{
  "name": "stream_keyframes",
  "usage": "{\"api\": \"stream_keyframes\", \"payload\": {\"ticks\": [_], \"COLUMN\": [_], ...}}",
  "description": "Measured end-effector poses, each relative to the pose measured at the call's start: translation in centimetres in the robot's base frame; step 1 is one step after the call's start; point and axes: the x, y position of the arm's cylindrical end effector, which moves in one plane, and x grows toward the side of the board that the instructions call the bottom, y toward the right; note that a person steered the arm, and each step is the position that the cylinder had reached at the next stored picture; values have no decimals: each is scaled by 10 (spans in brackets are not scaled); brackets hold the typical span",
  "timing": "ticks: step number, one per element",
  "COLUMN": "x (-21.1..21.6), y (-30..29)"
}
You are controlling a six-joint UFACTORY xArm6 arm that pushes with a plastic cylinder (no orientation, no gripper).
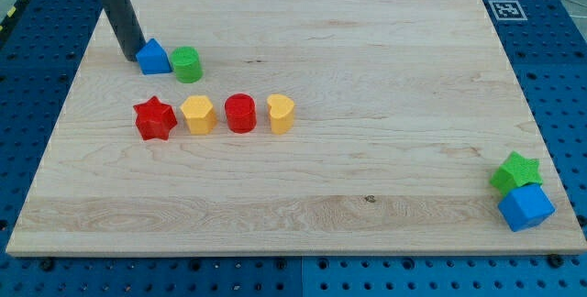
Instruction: Push the blue cube at the top of the yellow hexagon
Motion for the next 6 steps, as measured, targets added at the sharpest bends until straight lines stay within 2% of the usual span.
{"api": "stream_keyframes", "payload": {"ticks": [4,6], "x": [20,20], "y": [23,76]}}
